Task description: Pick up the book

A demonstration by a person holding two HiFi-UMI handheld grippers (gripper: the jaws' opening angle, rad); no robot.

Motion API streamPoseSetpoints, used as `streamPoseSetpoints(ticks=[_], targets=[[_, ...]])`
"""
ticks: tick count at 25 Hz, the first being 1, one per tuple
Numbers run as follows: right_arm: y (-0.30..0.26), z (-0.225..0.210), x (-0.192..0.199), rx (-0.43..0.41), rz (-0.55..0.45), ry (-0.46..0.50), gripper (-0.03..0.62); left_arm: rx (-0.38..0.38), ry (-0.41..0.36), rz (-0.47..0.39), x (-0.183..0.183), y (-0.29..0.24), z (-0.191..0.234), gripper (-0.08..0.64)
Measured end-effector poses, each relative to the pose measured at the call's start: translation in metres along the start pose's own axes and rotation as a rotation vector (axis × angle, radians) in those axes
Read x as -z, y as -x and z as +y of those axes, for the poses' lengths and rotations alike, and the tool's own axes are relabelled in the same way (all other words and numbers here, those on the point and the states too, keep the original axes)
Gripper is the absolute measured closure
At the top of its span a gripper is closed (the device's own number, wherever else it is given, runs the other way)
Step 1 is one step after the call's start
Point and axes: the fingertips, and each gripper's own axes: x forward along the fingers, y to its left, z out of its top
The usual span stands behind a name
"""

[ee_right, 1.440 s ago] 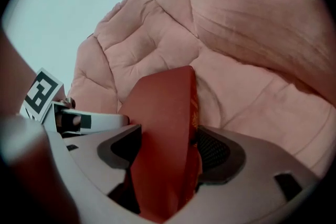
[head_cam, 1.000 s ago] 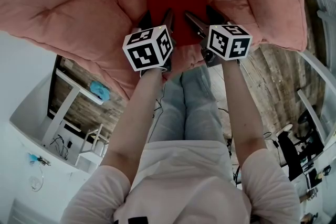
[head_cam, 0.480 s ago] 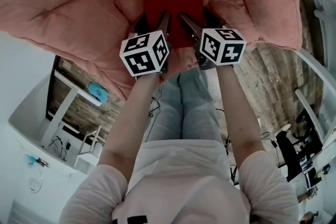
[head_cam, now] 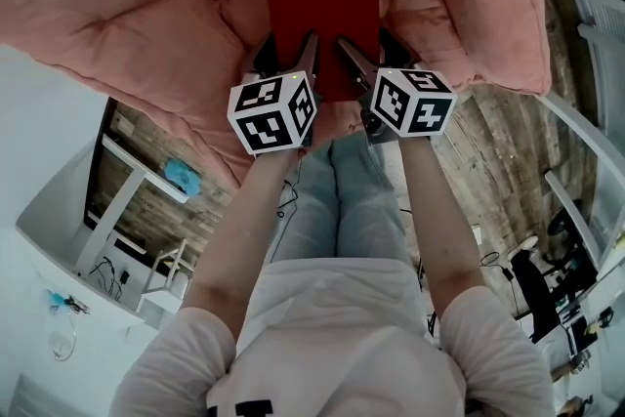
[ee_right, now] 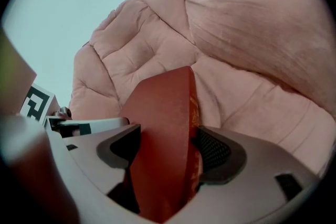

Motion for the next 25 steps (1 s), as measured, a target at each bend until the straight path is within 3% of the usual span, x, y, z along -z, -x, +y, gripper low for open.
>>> streamPoseSetpoints(ticks=[6,25], targets=[[0.018,0.004,-0.011,0.006,-0.033,-0.021,0.250,0.013,-0.069,-0.029,-0.015,0.012,-0.016,0.322],[0.080,0.047,-0.072,0.034,-0.127,0.062,0.250,0.071,-0.086,-0.152,-0.076,0.073,-0.053,0.322]])
